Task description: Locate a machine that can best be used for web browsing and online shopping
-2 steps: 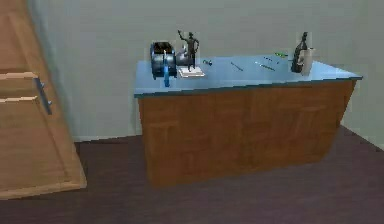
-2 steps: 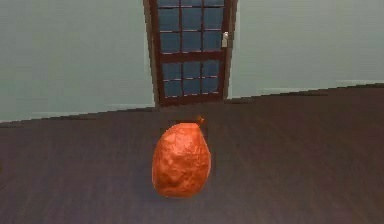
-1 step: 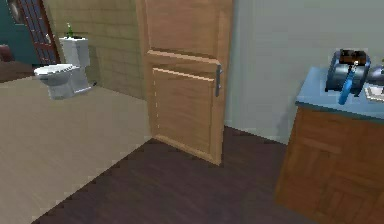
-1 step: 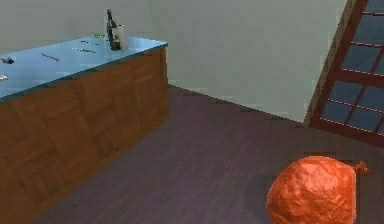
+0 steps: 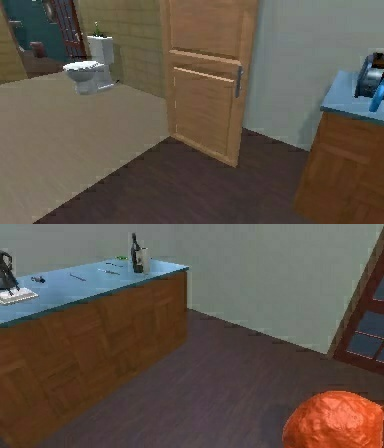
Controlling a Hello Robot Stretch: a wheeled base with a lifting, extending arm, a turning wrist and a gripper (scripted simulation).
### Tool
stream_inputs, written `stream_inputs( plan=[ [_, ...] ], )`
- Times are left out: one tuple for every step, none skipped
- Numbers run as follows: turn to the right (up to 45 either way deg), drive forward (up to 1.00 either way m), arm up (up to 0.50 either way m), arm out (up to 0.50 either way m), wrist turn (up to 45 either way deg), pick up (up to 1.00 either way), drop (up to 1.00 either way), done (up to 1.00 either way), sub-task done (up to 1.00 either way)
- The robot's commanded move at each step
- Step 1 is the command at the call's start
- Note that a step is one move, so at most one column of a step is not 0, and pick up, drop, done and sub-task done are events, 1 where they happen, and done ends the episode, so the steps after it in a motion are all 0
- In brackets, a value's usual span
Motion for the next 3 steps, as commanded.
stream_inputs(
  plan=[
    [-3.0,0.0,0.0,0.0,0.0,0.0,0.0,0.0,0.0],
    [0.0,0.6,0.0,0.0,0.0,0.0,0.0,0.0,0.0],
    [-39.0,0.0,0.0,0.0,0.0,0.0,0.0,0.0,0.0]
  ],
)
